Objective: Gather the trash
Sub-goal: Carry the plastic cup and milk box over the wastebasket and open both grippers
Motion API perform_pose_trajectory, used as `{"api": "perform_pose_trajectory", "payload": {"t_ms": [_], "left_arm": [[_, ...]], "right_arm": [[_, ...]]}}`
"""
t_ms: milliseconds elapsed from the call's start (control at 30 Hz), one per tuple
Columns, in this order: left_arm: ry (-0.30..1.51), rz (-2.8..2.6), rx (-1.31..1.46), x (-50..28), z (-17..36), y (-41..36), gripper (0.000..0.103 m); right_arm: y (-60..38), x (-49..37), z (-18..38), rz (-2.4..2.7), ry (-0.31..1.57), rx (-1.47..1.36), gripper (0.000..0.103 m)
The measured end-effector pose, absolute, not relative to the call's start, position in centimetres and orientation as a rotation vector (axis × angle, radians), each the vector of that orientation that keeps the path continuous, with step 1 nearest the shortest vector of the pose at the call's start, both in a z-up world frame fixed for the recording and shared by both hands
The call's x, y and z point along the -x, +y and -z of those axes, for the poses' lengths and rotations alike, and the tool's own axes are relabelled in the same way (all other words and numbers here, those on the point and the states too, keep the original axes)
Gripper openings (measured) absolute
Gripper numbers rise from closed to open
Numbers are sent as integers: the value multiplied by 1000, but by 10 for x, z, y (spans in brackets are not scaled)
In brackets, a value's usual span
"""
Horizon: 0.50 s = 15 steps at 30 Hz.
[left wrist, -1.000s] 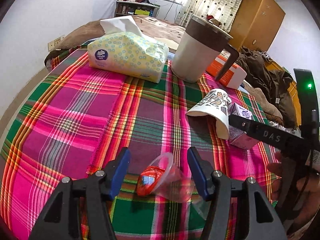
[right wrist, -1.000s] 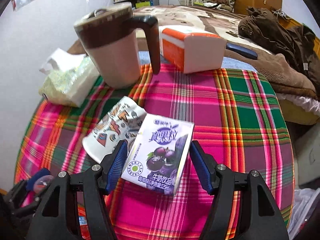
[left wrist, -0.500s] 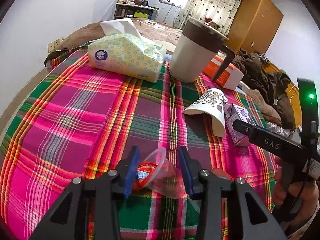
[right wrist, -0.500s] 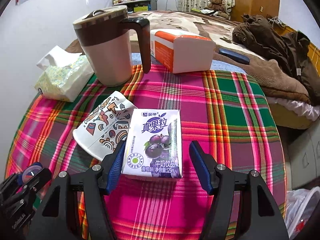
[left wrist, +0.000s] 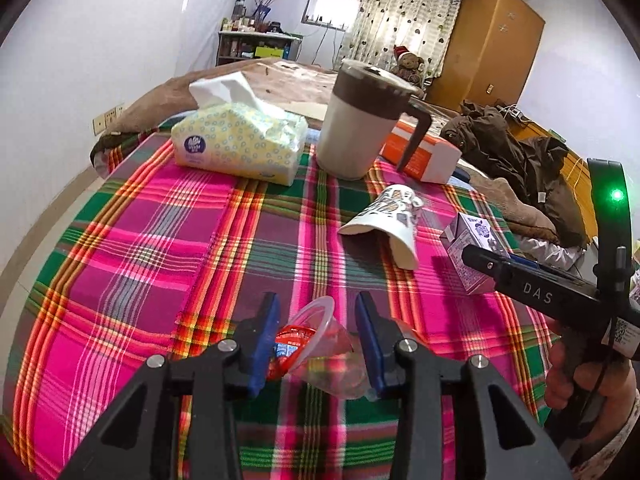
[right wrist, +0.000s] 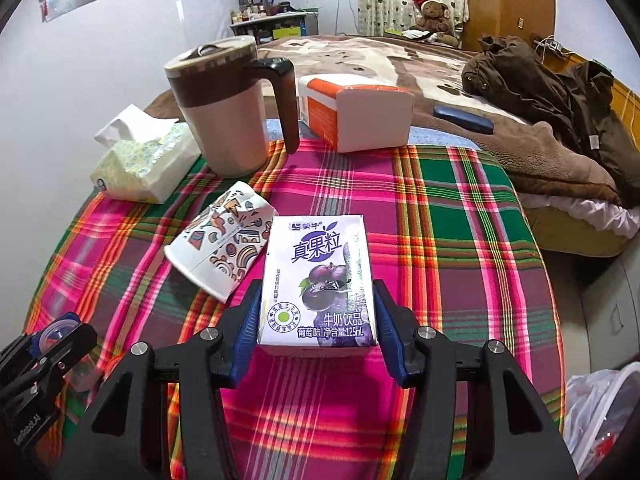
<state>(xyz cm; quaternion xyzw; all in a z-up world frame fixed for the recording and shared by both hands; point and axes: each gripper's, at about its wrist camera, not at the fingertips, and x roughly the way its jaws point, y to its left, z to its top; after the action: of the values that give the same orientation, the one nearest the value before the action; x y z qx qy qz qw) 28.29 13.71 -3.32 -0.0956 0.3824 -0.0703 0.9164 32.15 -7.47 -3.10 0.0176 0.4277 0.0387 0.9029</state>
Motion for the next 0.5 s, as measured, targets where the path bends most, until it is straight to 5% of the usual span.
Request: {"api": "perform_pose_trajectory", "payload": {"t_ms": [500], "left_arm": [[702, 226, 133, -238, -14, 97, 40]], "right_arm": [[-112, -269, 0, -97, 806, -98, 54]]}}
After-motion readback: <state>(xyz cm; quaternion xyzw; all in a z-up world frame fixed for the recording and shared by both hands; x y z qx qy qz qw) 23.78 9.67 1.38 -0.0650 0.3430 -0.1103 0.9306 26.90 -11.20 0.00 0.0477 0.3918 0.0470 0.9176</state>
